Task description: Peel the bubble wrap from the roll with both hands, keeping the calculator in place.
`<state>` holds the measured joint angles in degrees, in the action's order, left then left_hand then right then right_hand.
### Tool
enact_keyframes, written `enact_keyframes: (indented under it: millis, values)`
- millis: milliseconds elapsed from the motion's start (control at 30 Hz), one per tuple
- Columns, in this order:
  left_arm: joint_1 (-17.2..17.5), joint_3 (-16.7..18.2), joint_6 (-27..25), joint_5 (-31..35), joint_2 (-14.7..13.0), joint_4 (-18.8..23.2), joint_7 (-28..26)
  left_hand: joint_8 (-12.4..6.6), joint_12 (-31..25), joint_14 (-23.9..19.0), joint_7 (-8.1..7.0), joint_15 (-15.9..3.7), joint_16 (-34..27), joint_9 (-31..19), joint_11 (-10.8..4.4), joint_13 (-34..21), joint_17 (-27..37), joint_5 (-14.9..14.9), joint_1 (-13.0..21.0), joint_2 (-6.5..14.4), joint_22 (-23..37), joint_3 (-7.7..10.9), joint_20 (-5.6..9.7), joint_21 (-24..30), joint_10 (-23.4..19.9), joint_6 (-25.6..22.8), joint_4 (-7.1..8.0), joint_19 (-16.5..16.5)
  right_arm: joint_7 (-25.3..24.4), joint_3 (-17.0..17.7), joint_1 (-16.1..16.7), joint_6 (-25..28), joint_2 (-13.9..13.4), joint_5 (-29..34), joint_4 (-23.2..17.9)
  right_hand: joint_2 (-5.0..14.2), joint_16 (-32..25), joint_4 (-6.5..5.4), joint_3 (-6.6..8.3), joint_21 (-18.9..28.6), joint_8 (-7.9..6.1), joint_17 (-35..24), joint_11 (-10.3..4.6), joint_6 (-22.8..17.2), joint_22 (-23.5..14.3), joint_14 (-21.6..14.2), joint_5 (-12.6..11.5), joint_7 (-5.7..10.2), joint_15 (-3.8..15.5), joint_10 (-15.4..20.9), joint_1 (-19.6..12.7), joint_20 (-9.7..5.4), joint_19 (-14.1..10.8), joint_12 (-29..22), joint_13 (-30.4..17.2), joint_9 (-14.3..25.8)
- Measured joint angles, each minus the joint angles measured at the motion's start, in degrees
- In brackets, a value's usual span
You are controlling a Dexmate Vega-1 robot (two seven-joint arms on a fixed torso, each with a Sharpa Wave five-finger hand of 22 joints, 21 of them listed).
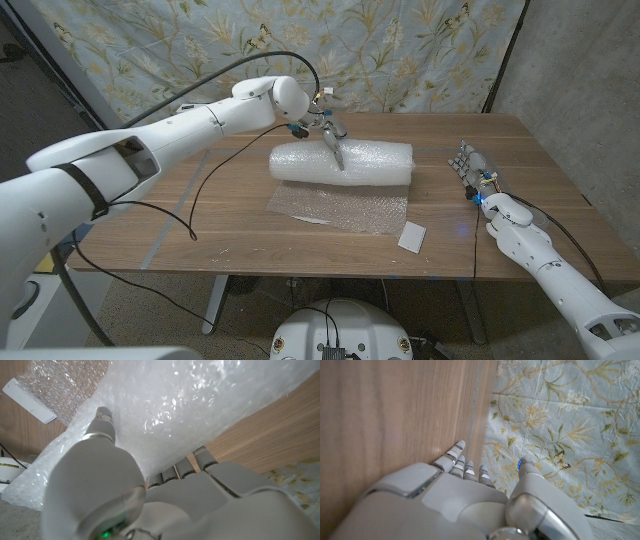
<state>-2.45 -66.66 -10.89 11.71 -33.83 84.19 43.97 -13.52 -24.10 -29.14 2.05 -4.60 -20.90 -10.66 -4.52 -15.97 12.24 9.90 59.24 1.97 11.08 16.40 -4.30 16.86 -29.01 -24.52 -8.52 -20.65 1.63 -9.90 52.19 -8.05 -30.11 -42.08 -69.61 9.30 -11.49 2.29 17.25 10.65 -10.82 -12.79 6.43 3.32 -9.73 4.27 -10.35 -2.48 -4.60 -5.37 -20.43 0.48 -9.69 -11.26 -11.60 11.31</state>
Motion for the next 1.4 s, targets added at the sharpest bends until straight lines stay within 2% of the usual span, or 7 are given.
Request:
enact_keyframes:
  millis: [233, 267, 700, 1067, 1233, 1267, 1400]
  values:
    - [0.0, 0.2, -2.7, -2.2, -0.2, 0.4, 0.0, 0.46, 0.4, 0.6, 0.3, 0.6, 0.3, 0.0, 0.24, -0.8, 0.0, -0.2, 0.3, 0.6, 0.0, -0.47, -0.1, 0.0, 0.8, 0.9, 0.0, 0.5, 0.1, -0.3, -0.5, 0.1, -0.1, 0.1, 0.2, 0.0, 0.0, 0.0, 0.0, 0.0, 0.0, 0.0, 0.0, 0.0, 0.0, 0.0, 0.0, 0.0, 0.0, 0.0, 0.0, 0.0, 0.0, 0.0, 0.0, 0.0]
    - [0.1, 1.4, -3.0, -2.5, -0.9, 2.4, -0.1, 0.46, 0.5, 0.6, 0.3, 0.6, 0.4, 0.0, 0.33, -0.8, 0.0, -0.2, 0.3, 0.6, 0.0, -0.47, -0.1, 0.0, 0.9, 0.9, 0.0, 0.5, 0.5, -0.3, -0.5, 0.3, -0.2, 0.2, 0.3, 0.0, 0.0, 0.0, 0.0, 0.0, 0.0, 0.0, 0.0, 0.0, 0.0, 0.0, 0.0, 0.0, 0.0, 0.0, 0.0, 0.0, 0.0, 0.0, 0.0, 0.0]
    - [2.1, 4.6, -7.9, -7.6, -2.5, 6.0, -3.1, 0.5, 0.9, 1.1, 0.6, 0.71, 0.5, 0.0, 0.64, -1.2, 0.0, 0.1, 0.6, 0.8, 0.0, -0.48, -0.62, -0.3, 1.2, 1.2, 0.0, 1.0, 1.1, -0.7, -1.0, 1.0, -0.6, 0.3, 0.5, 0.0, 0.0, 0.24, 0.24, 0.0, -0.22, 0.0, 0.0, 0.0, 0.0, 0.0, 0.0, 0.01, 0.0, 0.0, 0.0, -0.02, 0.0, 0.0, 0.0, 0.0]
    - [5.9, 8.8, -10.4, -12.3, -4.4, 9.5, -8.6, 0.83, 1.0, 1.5, 0.72, 0.9, 0.5, 0.0, 0.75, -1.5, 0.0, 0.1, 0.6, 0.8, 0.0, -0.48, -0.31, -0.6, 1.3, 1.1, -0.01, 1.3, 1.5, -1.2, -1.6, 2.0, -1.0, 0.4, 0.7, 0.0, -0.4, 0.23, 0.23, 0.0, -0.22, 0.0, 0.21, 0.0, 0.0, 0.2, 0.0, 0.01, -0.11, -0.2, 0.0, -0.08, 0.2, 0.0, 0.0, 0.0]
    - [6.2, 9.1, -11.2, -14.6, -4.5, 9.7, -11.2, 0.95, 1.3, 1.9, 0.93, 1.31, 0.5, 0.0, 0.95, -1.5, 0.0, 0.1, 0.8, 1.1, 0.0, -0.48, -0.51, -0.6, 1.5, 1.3, -0.01, 1.5, 1.5, -1.4, -1.7, 2.0, -1.1, 0.4, 0.6, 0.0, -0.4, 0.23, 0.23, 0.1, -0.21, 0.0, 0.21, 0.0, 0.0, 0.3, 0.0, 0.01, -0.14, -0.2, 0.0, -0.07, 0.2, 0.0, 0.0, 0.0]
    - [8.0, 10.9, -11.3, -14.9, -5.0, 10.7, -11.6, 0.95, 1.4, 1.9, 0.94, 1.31, 0.6, 0.0, 1.16, -1.5, 0.0, 0.1, 0.8, 1.1, 0.0, -0.48, -0.51, -0.6, 1.7, 1.3, -0.01, 1.5, 1.5, -1.4, -1.7, 2.4, -1.1, 0.5, 0.6, 0.0, -0.4, 0.23, 0.23, 0.1, -0.21, 0.0, 0.21, 0.0, 0.0, 0.3, 0.0, 0.01, -0.13, -0.2, 0.0, 0.02, 0.3, 0.0, 0.0, 0.0]
    - [9.9, 12.7, -11.8, -17.0, -5.5, 11.6, -13.9, 0.96, 1.4, 2.2, 0.94, 1.53, 0.9, 0.0, 1.26, -1.6, 0.0, 0.1, 0.9, 1.2, 0.0, -0.48, -0.51, -0.6, 1.8, 1.3, -0.01, 1.5, 1.3, -1.5, -1.6, 2.7, -1.3, 0.5, 0.1, 0.0, -0.4, 0.23, 0.23, 0.1, -0.21, 0.0, 0.21, 0.0, 0.0, 0.3, 0.0, 0.01, -0.13, -0.2, 0.0, 0.04, 0.3, 0.0, 0.0, 0.0]
